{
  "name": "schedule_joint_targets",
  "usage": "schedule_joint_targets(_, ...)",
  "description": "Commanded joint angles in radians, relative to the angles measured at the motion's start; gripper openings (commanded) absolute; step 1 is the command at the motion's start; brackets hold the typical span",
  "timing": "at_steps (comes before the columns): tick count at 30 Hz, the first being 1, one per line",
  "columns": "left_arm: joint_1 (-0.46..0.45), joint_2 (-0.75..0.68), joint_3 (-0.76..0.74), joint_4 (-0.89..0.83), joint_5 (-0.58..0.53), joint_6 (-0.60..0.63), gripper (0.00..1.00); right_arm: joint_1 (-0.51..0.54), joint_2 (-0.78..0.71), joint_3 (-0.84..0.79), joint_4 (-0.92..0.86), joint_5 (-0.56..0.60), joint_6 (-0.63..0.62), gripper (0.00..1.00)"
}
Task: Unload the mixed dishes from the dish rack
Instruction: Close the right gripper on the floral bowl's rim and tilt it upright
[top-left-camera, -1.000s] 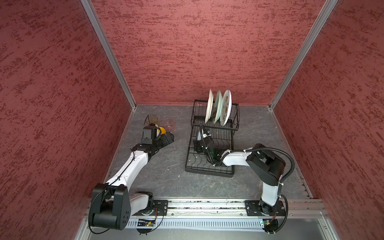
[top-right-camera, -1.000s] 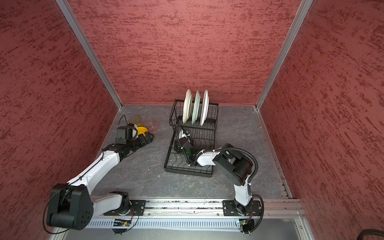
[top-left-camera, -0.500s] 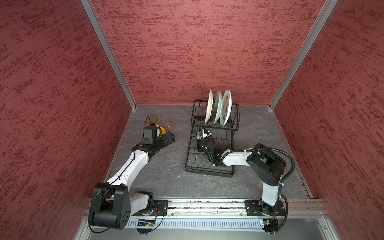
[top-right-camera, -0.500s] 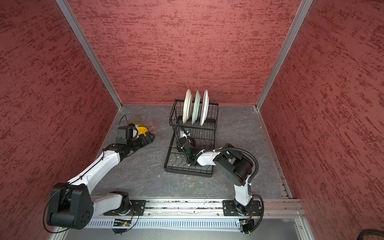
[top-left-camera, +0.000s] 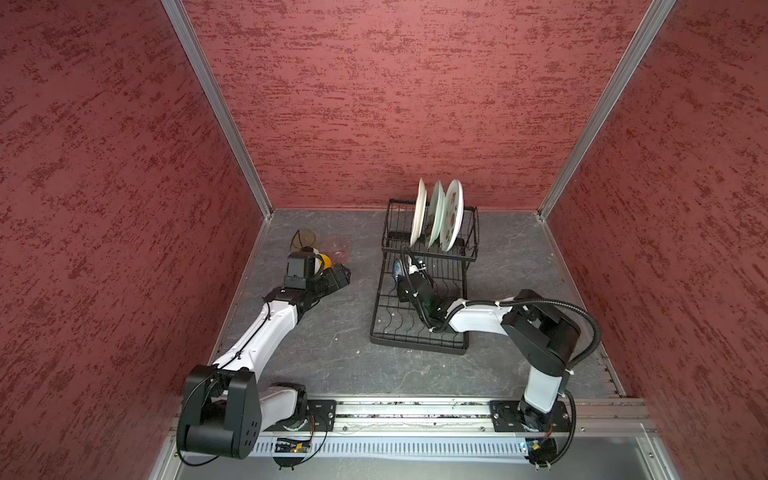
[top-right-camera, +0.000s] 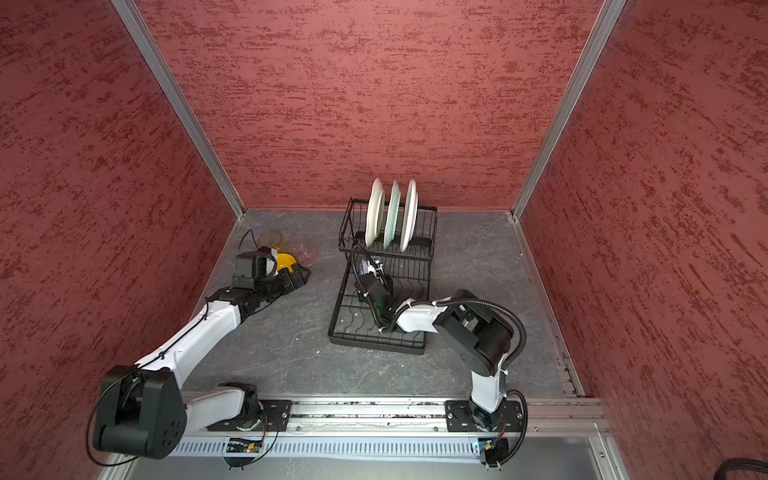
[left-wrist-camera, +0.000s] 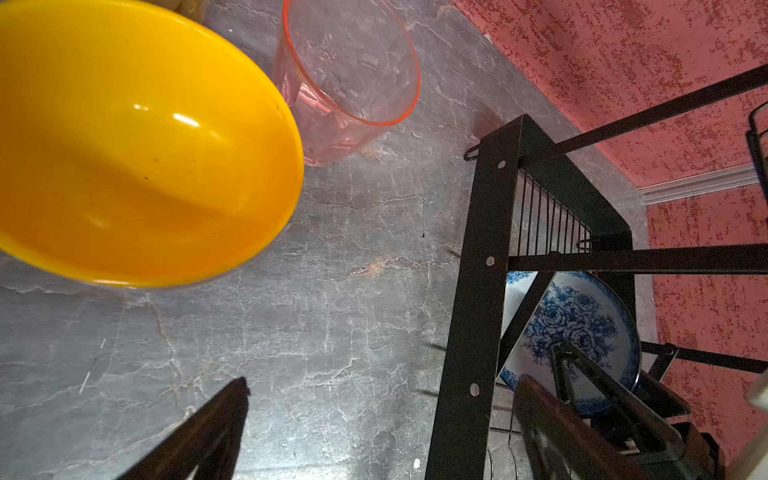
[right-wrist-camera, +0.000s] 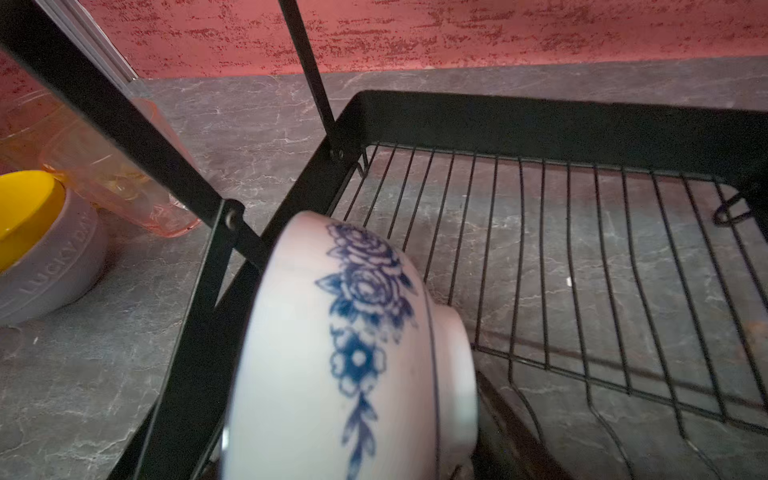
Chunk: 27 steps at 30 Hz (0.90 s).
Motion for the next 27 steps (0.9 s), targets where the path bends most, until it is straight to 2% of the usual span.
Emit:
schedule_joint_targets(1, -0.007, 0.0, -0.007, 0.023, 0.007, -0.005, 1.0, -0.003, -0.043, -0.017, -0.012, 0.001, -0.004, 0.59)
schedule_joint_targets(8, -0.007, 0.01, -0.006, 0.025, 0.012, -0.005, 1.0, -0.003, -0.089, -0.053, -0.03, 0.051, 0.022, 0.6)
schedule_joint_targets(21, -0.009, 0.008, -0.005, 0.023, 0.016, -0.002, 1.0, -0.003, -0.09, -0.068, -0.085, 0.04, 0.102, 0.62)
schedule_joint_targets(25, -0.009, 0.007, -0.005, 0.021, 0.016, -0.001, 1.0, -0.003, -0.1, -0.077, -0.096, 0.03, 0.126, 0.54)
schedule_joint_targets(27, -0.009, 0.005, -0.004, 0.019, 0.014, -0.001, 1.0, -0.003, -0.108, -0.087, -0.098, 0.024, 0.137, 0.44)
